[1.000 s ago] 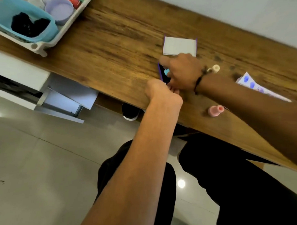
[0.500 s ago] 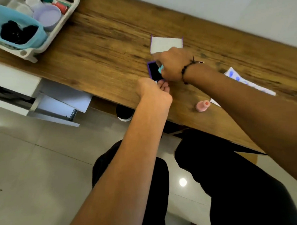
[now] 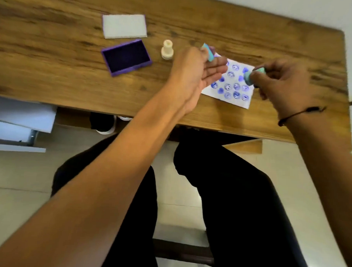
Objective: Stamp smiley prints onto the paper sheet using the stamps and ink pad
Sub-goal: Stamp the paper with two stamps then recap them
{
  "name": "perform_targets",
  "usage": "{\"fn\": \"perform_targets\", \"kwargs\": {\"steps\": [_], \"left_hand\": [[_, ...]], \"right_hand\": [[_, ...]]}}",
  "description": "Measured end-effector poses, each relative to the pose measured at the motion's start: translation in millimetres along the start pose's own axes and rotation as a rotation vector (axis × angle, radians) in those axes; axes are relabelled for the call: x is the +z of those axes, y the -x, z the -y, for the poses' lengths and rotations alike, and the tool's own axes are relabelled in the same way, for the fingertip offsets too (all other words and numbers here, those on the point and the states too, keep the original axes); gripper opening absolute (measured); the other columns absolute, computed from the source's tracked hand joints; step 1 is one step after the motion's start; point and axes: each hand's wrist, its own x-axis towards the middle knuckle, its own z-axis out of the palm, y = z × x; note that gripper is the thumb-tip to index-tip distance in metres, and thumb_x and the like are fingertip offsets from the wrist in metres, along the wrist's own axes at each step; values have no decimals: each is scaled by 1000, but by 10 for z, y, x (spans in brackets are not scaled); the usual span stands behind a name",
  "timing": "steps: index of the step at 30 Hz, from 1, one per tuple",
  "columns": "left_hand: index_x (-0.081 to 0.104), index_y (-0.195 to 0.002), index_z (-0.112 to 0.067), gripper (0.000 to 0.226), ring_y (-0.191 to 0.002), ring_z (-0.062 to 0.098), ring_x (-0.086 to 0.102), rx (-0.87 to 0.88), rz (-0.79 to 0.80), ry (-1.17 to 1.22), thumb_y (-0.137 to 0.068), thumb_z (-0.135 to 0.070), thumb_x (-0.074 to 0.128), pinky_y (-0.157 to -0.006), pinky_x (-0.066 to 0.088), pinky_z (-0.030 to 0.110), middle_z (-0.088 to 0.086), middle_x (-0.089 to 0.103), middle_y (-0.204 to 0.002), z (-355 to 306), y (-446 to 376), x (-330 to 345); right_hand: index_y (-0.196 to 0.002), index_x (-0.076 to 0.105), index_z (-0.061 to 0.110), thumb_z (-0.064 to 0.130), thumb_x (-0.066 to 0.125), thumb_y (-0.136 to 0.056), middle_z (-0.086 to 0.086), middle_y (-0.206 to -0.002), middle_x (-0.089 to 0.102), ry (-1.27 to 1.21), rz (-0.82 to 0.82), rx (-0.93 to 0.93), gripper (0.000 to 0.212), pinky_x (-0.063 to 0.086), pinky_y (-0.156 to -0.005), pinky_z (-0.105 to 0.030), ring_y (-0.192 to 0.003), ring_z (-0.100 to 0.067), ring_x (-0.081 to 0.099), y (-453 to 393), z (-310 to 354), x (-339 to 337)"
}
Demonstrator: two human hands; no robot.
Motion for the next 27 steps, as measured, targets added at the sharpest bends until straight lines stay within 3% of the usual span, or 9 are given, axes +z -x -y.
{"fn": "perform_targets", "kwargs": {"steps": [2, 5, 9, 14, 21, 27], "left_hand": [[52, -85, -7, 26, -96, 28, 57, -33, -49, -57, -97, -7, 28, -89, 48, 33, 17, 60, -92, 85, -73, 78], [54, -89, -6, 23, -95, 25, 53, -92, -152, -118, -95, -7, 31, -82, 45, 28, 17, 57, -99, 126, -207, 80], [51, -76, -8, 25, -90, 22, 51, -115, -250, -124, -93, -6, 34, -67, 41, 21, 17, 55, -98, 140, -342, 5], [52, -91, -7, 20, -87, 22, 52, -128, -297, -71, -93, -8, 32, -63, 40, 21, 17, 56, -95, 121, -431, -52], [48, -90, -8, 16, -87, 23, 50, -160, -286, -33, -91, -9, 32, -75, 44, 28, 15, 54, -94, 104, -477, -99], [49, -86, -8, 17, -86, 24, 49, -166, -280, -33, -91, -8, 32, -76, 43, 29, 17, 55, -94, 101, -500, -98]], "right_hand": [[-87, 67, 14, 27, 67, -71, -6, -75, 65, 122, 2, -62, 20, 44, -61, -28, -56, -6, 53, 18, -70, 60], [-92, 67, 11, 21, 64, -76, -2, -76, 61, 187, 21, -204, 19, 34, -55, -5, -54, 2, 49, 17, -51, 203], [-97, 64, 3, 13, 58, -80, -6, -83, 60, 265, 39, -349, 20, 33, -61, -17, -66, -10, 48, -26, -21, 387], [-96, 63, 1, 8, 53, -80, -18, -95, 66, 355, 62, -475, 20, 34, -73, -25, -89, -30, 57, -61, -16, 567], [-99, 60, 3, 7, 49, -80, -18, -95, 64, 434, 119, -537, 23, 37, -73, -33, -92, -32, 55, -117, -18, 711], [-100, 58, 1, 5, 49, -79, -20, -99, 63, 512, 150, -567, 23, 40, -71, -35, -94, -35, 54, -153, -49, 744]]}}
